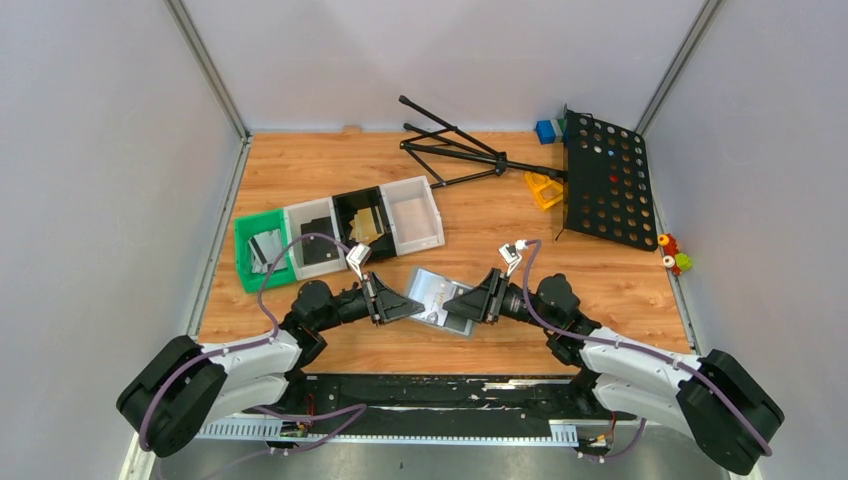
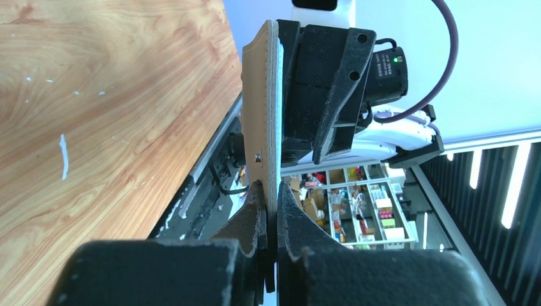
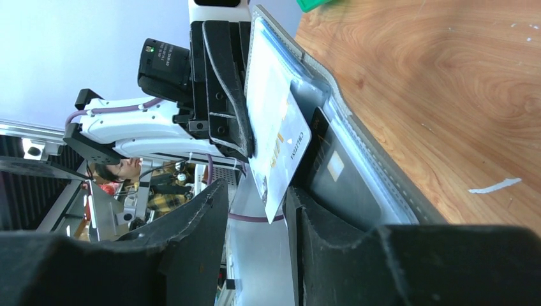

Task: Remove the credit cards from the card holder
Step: Remove the credit card from the card holder.

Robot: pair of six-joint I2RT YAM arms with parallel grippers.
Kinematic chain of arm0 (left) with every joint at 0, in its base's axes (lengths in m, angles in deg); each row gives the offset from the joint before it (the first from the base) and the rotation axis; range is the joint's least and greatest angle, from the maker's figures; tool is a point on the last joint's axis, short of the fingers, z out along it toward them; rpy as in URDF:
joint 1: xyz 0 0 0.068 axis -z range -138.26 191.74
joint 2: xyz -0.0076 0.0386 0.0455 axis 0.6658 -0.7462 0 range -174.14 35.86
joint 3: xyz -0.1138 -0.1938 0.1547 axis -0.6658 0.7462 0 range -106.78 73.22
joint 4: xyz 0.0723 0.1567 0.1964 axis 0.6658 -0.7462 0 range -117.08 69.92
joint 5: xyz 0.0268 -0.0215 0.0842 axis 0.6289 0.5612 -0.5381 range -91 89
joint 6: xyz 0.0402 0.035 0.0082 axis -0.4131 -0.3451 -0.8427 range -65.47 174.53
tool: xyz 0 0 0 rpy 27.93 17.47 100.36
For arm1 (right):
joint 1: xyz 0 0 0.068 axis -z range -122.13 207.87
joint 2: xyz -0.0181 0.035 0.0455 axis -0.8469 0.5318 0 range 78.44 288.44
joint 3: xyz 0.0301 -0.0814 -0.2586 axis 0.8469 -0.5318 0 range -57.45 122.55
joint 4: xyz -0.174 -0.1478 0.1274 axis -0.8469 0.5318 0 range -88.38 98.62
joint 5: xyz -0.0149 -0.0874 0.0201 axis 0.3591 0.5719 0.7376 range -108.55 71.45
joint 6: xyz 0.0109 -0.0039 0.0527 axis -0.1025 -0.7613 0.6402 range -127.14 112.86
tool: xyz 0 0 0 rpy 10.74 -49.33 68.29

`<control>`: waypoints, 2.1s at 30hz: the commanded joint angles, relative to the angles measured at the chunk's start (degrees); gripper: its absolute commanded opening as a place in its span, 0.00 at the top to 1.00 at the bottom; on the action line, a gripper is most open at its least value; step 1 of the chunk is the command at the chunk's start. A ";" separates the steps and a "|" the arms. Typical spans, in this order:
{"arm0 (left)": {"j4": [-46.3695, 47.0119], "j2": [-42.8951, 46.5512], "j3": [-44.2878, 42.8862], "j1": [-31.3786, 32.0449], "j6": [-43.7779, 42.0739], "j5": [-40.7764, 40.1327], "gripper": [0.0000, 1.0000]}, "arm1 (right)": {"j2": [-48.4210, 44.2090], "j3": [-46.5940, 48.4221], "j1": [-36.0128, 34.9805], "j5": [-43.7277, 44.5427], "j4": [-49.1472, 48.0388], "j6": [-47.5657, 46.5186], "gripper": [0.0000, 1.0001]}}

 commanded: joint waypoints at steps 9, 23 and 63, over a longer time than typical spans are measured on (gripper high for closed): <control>14.78 0.28 -0.44 -0.07 3.14 2.07 1.00 | 4.11 -1.02 0.12 0.15 -8.16 3.89 0.51; 11.27 1.48 -1.38 0.72 0.84 2.90 1.00 | 6.19 1.80 0.07 -2.17 -10.61 3.21 0.96; -60.76 15.42 -9.52 -7.29 -28.18 -16.08 1.00 | -2.05 19.31 1.30 10.82 36.82 -25.36 1.00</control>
